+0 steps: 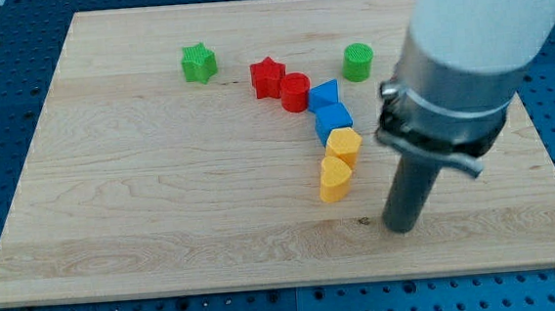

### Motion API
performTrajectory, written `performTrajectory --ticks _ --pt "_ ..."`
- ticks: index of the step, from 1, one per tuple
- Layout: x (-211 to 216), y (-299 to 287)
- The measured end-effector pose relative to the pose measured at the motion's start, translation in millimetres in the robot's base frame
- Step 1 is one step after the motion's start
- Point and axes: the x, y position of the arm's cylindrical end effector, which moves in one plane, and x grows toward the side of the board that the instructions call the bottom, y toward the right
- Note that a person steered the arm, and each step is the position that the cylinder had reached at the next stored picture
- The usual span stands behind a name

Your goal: Move the yellow heart into the yellow hexagon

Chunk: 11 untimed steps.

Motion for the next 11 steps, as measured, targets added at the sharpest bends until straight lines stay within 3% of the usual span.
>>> performTrajectory --ticks 1,2,3,8,10,11 --pt "9 -63" --pt "-10 -103" --pt "-27 -103" --pt "-26 -39" --pt "-23 73" --pt "-56 114"
